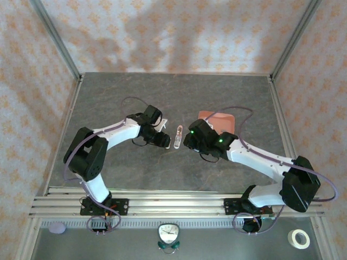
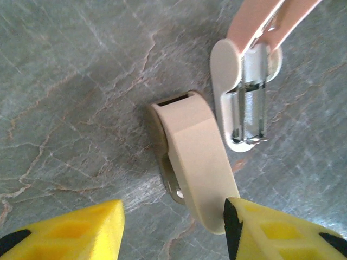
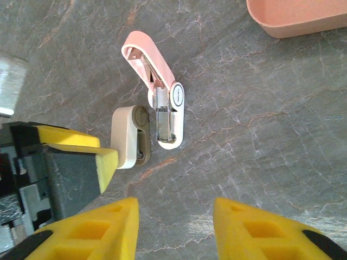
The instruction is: Load the staples into the stapler
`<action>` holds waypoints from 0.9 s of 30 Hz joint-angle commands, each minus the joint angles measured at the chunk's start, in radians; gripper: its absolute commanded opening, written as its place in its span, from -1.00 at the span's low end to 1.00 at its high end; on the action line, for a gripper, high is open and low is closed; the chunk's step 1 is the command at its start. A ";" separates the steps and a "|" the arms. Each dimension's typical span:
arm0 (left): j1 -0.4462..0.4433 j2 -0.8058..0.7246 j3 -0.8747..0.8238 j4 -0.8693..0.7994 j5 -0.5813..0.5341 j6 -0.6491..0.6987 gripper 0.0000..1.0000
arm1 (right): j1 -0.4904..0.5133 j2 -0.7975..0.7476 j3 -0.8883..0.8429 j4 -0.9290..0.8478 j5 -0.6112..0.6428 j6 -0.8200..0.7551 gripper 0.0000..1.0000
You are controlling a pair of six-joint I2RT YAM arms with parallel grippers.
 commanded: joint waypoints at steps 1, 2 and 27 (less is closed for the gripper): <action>0.009 0.041 -0.023 -0.006 -0.021 0.007 0.00 | 0.002 0.004 0.015 -0.004 0.012 0.006 -0.18; 0.009 0.048 -0.027 -0.013 -0.035 0.013 -0.01 | 0.002 0.003 0.013 -0.004 0.014 0.006 -0.18; 0.009 0.023 0.293 0.028 0.054 0.068 0.59 | -0.028 -0.008 -0.029 0.059 0.002 0.015 -0.16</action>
